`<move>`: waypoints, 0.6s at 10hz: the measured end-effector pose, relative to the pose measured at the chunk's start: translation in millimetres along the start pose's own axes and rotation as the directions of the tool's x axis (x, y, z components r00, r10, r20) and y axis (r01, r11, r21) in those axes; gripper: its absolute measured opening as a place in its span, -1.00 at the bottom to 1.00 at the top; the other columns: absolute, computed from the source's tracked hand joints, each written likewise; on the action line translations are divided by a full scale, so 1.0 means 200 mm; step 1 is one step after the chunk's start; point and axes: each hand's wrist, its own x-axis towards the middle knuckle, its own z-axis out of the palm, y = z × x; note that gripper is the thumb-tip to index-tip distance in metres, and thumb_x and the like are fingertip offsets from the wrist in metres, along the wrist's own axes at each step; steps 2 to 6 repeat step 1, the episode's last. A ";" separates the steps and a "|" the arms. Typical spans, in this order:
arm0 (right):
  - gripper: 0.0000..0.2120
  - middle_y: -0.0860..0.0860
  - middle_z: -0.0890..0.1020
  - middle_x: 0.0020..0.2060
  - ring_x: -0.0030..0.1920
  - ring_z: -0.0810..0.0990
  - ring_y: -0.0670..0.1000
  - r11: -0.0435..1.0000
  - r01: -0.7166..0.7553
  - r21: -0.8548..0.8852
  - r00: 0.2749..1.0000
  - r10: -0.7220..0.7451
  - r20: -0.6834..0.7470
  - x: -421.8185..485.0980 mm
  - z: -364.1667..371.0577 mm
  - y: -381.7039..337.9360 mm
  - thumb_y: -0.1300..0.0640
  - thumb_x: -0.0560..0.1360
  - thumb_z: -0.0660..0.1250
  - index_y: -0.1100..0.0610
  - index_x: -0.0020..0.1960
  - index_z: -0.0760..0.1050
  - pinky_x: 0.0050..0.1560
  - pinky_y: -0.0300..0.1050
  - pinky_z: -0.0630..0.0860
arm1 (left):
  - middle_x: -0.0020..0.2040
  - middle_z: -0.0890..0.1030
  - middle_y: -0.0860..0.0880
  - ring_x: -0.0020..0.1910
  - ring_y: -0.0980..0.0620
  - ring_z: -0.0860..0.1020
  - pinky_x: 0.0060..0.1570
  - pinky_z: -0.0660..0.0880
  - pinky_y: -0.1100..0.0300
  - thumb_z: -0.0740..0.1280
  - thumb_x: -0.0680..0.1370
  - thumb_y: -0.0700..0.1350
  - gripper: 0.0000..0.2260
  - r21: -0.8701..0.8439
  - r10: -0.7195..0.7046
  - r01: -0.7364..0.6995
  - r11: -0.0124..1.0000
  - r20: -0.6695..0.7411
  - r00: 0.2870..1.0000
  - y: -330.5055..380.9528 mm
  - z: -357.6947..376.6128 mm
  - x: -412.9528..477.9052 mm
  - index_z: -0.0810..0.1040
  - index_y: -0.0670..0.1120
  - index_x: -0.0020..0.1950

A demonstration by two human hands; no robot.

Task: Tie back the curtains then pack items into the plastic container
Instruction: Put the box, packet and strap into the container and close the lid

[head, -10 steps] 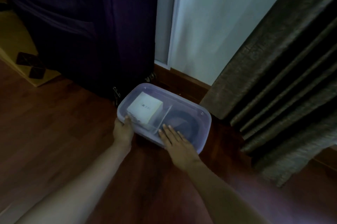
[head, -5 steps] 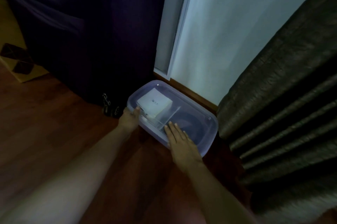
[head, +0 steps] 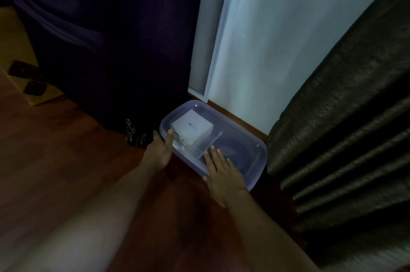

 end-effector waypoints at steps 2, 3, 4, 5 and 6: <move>-0.41 0.13 -0.25 0.52 0.52 -0.25 0.07 0.999 -0.025 0.038 0.999 0.026 -0.040 -0.02 -0.12 -0.04 -0.04 0.65 -0.12 0.20 0.49 -0.33 0.49 -0.04 -0.17 | 0.44 0.29 -0.27 0.40 -0.26 0.30 0.35 0.23 -0.02 -0.01 0.63 0.13 -0.44 0.069 0.038 -0.035 0.997 -0.049 0.998 0.07 -0.08 -0.09 0.13 -0.22 0.50; -0.41 0.13 -0.25 0.52 0.52 -0.25 0.07 0.999 -0.025 0.038 0.999 0.026 -0.040 -0.02 -0.12 -0.04 -0.04 0.65 -0.12 0.20 0.49 -0.33 0.49 -0.04 -0.17 | 0.44 0.29 -0.27 0.40 -0.26 0.30 0.35 0.23 -0.02 -0.01 0.63 0.13 -0.44 0.069 0.038 -0.035 0.997 -0.049 0.998 0.07 -0.08 -0.09 0.13 -0.22 0.50; -0.41 0.13 -0.25 0.52 0.52 -0.25 0.07 0.999 -0.025 0.038 0.999 0.026 -0.040 -0.02 -0.12 -0.04 -0.04 0.65 -0.12 0.20 0.49 -0.33 0.49 -0.04 -0.17 | 0.44 0.29 -0.27 0.40 -0.26 0.30 0.35 0.23 -0.02 -0.01 0.63 0.13 -0.44 0.069 0.038 -0.035 0.997 -0.049 0.998 0.07 -0.08 -0.09 0.13 -0.22 0.50; -0.41 0.13 -0.25 0.52 0.52 -0.25 0.07 0.999 -0.025 0.038 0.999 0.026 -0.040 -0.02 -0.12 -0.04 -0.04 0.65 -0.12 0.20 0.49 -0.33 0.49 -0.04 -0.17 | 0.44 0.29 -0.27 0.40 -0.26 0.30 0.35 0.23 -0.02 -0.01 0.63 0.13 -0.44 0.069 0.038 -0.035 0.997 -0.049 0.998 0.07 -0.08 -0.09 0.13 -0.22 0.50; -0.41 0.13 -0.25 0.52 0.52 -0.25 0.07 0.999 -0.025 0.038 0.999 0.026 -0.040 -0.02 -0.12 -0.04 -0.04 0.65 -0.12 0.20 0.49 -0.33 0.49 -0.04 -0.17 | 0.44 0.29 -0.27 0.40 -0.26 0.30 0.35 0.23 -0.02 -0.01 0.63 0.13 -0.44 0.069 0.038 -0.035 0.997 -0.049 0.998 0.07 -0.08 -0.09 0.13 -0.22 0.50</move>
